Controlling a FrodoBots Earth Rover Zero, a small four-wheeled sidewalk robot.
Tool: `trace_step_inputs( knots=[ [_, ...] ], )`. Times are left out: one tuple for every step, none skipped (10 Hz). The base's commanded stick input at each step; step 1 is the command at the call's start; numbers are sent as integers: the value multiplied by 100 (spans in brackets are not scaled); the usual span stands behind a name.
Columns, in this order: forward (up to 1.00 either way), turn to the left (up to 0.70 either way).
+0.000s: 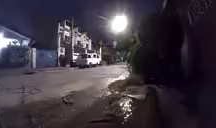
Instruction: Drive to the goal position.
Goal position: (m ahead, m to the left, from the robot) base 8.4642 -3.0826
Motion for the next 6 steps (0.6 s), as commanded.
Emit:
trace_step_inputs(
  knots=[
    [2, 0],
    [23, 0],
    [30, 0],
    [30, 0],
    [30, 0],
    [30, 0]
  ],
)
